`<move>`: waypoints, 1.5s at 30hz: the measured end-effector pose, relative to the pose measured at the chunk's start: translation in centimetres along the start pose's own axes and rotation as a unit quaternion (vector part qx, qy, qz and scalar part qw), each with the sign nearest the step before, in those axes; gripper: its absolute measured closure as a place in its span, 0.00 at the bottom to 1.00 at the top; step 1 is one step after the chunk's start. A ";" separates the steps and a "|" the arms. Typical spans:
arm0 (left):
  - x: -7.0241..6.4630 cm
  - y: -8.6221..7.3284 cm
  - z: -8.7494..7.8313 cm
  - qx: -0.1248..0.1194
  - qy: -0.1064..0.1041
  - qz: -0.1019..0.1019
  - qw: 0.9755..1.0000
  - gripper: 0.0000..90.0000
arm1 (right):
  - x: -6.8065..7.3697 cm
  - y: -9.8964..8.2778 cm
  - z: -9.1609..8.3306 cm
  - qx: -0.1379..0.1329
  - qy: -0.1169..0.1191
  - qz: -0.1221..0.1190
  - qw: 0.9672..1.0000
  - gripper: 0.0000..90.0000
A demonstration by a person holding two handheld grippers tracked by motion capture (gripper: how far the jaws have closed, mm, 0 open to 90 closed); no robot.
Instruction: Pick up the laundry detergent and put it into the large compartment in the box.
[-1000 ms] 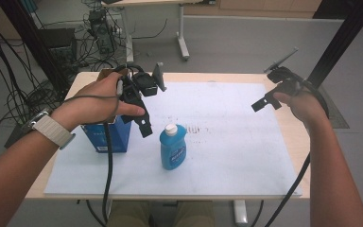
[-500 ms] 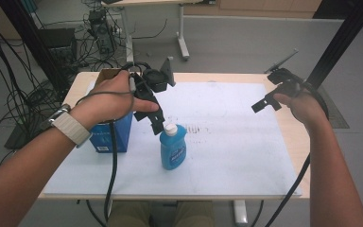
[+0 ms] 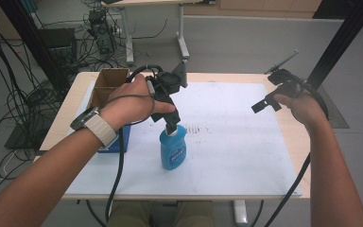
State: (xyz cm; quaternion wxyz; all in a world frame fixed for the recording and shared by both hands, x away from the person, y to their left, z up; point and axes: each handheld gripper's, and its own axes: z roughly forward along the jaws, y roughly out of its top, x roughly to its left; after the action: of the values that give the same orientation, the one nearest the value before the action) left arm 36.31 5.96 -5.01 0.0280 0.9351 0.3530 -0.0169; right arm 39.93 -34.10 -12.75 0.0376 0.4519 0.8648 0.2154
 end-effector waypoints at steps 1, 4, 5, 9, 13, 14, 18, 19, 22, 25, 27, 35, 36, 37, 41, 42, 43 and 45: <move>0.0 0.1 0.1 0.000 0.000 -0.001 1.000 0.10 | 0.0 0.0 0.0 0.000 0.001 0.000 1.000 0.08; 0.0 0.3 0.3 -0.002 -0.002 -0.002 1.000 0.10 | -0.1 -0.1 0.0 -0.001 0.002 0.000 1.000 0.08; 0.1 0.4 0.4 -0.002 -0.002 -0.003 1.000 0.10 | -0.1 -0.2 0.1 -0.001 0.002 0.000 1.000 0.08; -0.1 0.9 0.9 0.001 0.001 -0.006 1.000 0.10 | -0.3 -0.3 0.1 -0.003 0.003 0.000 1.000 0.08; -0.2 1.3 1.5 0.003 0.004 -0.008 1.000 0.10 | -0.3 -0.4 0.2 -0.003 0.003 0.000 1.000 0.08; -0.2 1.4 1.6 0.004 0.003 -0.008 1.000 0.10 | -0.3 -0.4 0.2 -0.004 0.003 0.001 1.000 0.08; -0.3 1.8 2.1 0.007 0.001 -0.007 1.000 0.10 | -0.3 -0.4 0.4 -0.004 0.005 0.000 1.000 0.08; -0.4 1.9 2.3 0.008 0.002 -0.007 1.000 0.10 | -0.3 -0.4 0.4 -0.003 0.005 0.000 1.000 0.08; -0.6 2.2 2.6 0.009 0.005 -0.009 1.000 0.10 | -0.3 -0.4 0.4 -0.004 0.005 0.000 1.000 0.08; -0.7 2.4 2.9 0.010 0.007 -0.012 1.000 0.10 | -0.4 -0.5 0.4 -0.005 0.006 0.001 1.000 0.08; -0.8 2.5 3.1 0.011 0.009 -0.013 1.000 0.10 | -0.4 -0.5 0.5 -0.004 0.006 0.001 1.000 0.08; -0.8 2.8 3.9 0.013 0.006 -0.014 1.000 0.11 | -0.5 -0.6 0.5 -0.004 0.007 0.002 1.000 0.08; -0.8 2.8 3.9 0.014 0.006 -0.015 1.000 0.11 | -0.5 -0.6 0.5 -0.005 0.007 0.002 1.000 0.08; -0.8 2.8 3.9 0.013 0.006 -0.015 1.000 0.11 | -0.5 -0.6 0.5 -0.004 0.007 0.002 1.000 0.08; -0.8 2.8 3.9 0.013 0.007 -0.016 1.000 0.11 | -0.5 -0.7 0.5 -0.006 0.008 0.004 1.000 0.08; -0.8 2.8 3.9 0.012 0.007 -0.016 1.000 0.11 | -0.5 -0.6 0.5 -0.005 0.008 0.003 1.000 0.08; -0.8 2.8 3.9 0.012 0.007 -0.016 1.000 0.11 | -0.5 -0.6 0.5 -0.005 0.008 0.002 1.000 0.08; -0.8 2.7 3.9 0.011 0.007 -0.016 1.000 0.11 | -0.5 -0.6 0.6 -0.005 0.008 0.002 1.000 0.08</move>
State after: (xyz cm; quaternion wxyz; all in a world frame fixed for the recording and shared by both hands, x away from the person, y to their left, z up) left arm 37.47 3.14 -8.75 0.0148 0.9296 0.3679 -0.0152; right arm 39.94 -34.63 -13.58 0.0321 0.4517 0.8632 0.2231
